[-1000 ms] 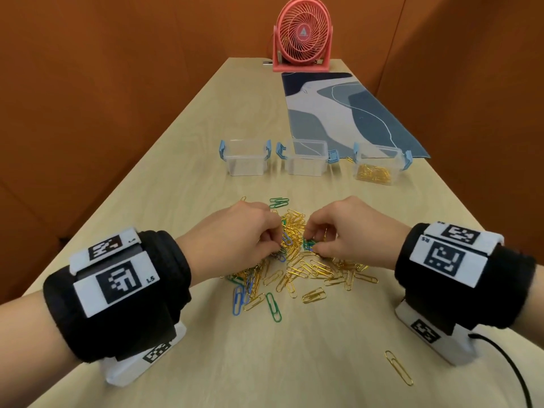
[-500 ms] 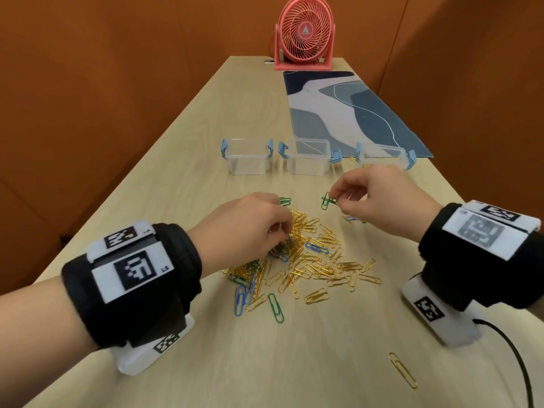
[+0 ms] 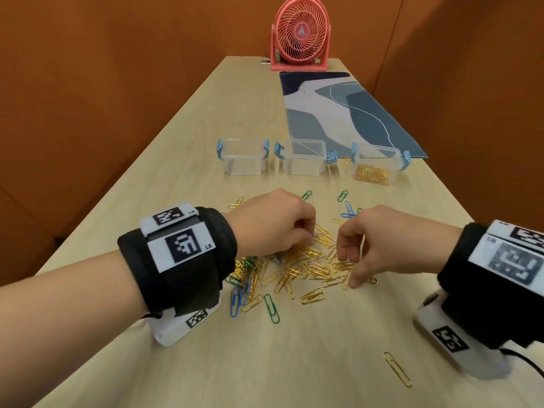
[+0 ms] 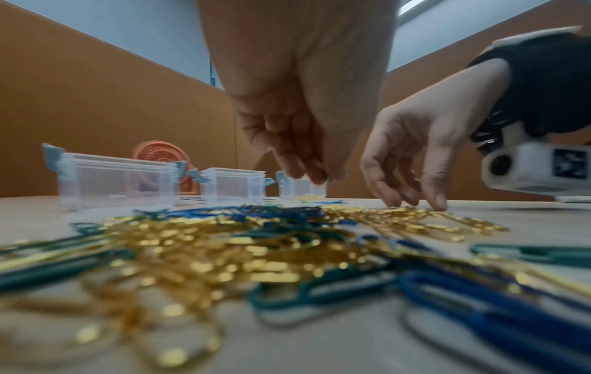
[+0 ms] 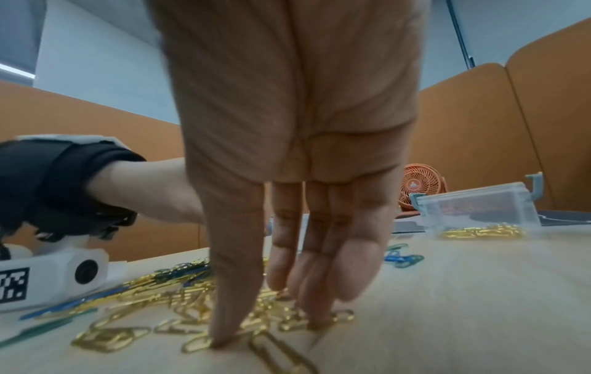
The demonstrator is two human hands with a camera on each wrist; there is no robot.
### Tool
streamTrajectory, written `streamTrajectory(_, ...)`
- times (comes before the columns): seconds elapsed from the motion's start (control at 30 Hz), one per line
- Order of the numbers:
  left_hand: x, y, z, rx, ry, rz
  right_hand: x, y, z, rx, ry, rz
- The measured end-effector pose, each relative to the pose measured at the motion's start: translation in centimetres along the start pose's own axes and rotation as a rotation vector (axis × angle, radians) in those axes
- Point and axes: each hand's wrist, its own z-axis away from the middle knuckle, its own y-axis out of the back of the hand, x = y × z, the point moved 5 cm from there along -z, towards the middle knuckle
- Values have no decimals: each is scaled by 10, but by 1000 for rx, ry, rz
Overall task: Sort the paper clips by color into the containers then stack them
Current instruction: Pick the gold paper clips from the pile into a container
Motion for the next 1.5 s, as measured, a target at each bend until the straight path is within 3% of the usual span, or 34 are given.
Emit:
streamTrajectory(0.13,-12,13,8,169,85,50,-12,8,-2,116,144,-74)
streamTrajectory(0.33,-28,18,22,209,244,-24,-45,3,-5,181,324,-85)
streamTrajectory(0.53,-42,15,25,93,433,-239,-62,-4,-29,256,199,-64)
streamTrajectory(0.97,-31,9,42,3,215,-30,-52,0,-36,279,201,-82)
streamTrajectory(1.1,-28,2,41,-90,195,-15,-54,-5,-33,195,239,-93)
streamTrajectory(1.3,-30,2,40,-52,207,-6,-51,-8,-37,211,234,-14)
streamTrajectory(1.5,-34,6,40,30,264,35,-35,8,-32,273,167,-160)
